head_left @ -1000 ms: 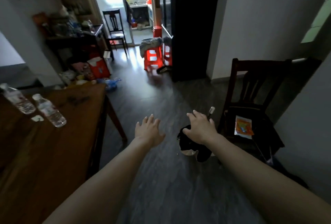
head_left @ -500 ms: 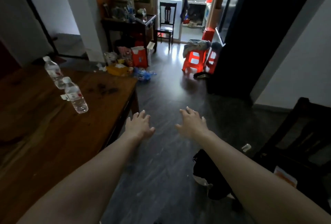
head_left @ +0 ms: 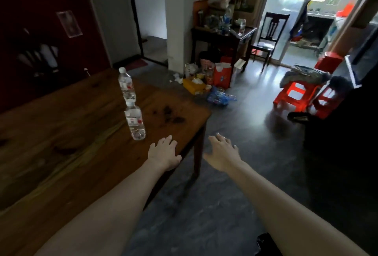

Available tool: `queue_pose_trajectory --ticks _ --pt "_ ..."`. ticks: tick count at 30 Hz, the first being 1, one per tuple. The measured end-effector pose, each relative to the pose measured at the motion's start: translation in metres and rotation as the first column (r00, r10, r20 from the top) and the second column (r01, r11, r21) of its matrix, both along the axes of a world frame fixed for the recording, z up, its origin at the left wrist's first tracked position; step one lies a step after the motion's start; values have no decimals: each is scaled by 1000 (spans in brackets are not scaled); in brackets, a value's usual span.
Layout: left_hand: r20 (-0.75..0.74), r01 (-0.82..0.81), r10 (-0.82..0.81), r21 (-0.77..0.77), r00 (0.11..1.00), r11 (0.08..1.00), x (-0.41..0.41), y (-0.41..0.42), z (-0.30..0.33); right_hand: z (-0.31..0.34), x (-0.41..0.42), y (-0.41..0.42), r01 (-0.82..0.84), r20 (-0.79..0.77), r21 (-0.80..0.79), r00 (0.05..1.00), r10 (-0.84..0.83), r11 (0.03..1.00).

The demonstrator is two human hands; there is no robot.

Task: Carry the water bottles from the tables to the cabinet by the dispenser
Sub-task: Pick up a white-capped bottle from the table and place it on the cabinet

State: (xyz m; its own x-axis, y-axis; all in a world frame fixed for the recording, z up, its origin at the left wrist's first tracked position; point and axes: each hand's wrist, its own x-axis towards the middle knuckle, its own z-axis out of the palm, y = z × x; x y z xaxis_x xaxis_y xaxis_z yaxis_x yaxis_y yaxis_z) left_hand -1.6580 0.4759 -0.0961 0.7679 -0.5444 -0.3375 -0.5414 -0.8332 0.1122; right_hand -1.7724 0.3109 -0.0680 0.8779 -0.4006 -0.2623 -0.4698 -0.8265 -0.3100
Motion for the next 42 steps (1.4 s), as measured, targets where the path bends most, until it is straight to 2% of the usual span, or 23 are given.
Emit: queue_pose_trajectory --ticks 9,12,14,19,24,29,34,42 --pt "-28 -352 352 17 936 936 61 7 -5 -13 139 -31 -310 -47 65 948 313 948" --pt "-28 -464 463 -12 886 886 66 15 0 -19 175 -22 -391 -58 97 916 397 915" --pt "-37 -507 508 22 861 862 70 25 2 -25 193 -8 -449 -71 120 886 459 885" --pt "2 -609 609 7 793 793 94 45 5 -31 244 20 -574 -44 80 815 578 815" --pt "-11 -660 660 8 752 752 129 62 -6 -31 288 32 -629 -51 16 776 629 777" --pt "-68 -688 685 -34 725 725 165 71 -14 -32 325 34 -623 -151 -60 778 610 780" --pt "-134 -711 698 -117 703 694 196 82 -22 -34 363 45 -628 -178 -106 775 606 771" --pt "-265 -759 712 -182 651 626 214 74 -46 -50 385 52 -672 -250 -72 727 639 737"
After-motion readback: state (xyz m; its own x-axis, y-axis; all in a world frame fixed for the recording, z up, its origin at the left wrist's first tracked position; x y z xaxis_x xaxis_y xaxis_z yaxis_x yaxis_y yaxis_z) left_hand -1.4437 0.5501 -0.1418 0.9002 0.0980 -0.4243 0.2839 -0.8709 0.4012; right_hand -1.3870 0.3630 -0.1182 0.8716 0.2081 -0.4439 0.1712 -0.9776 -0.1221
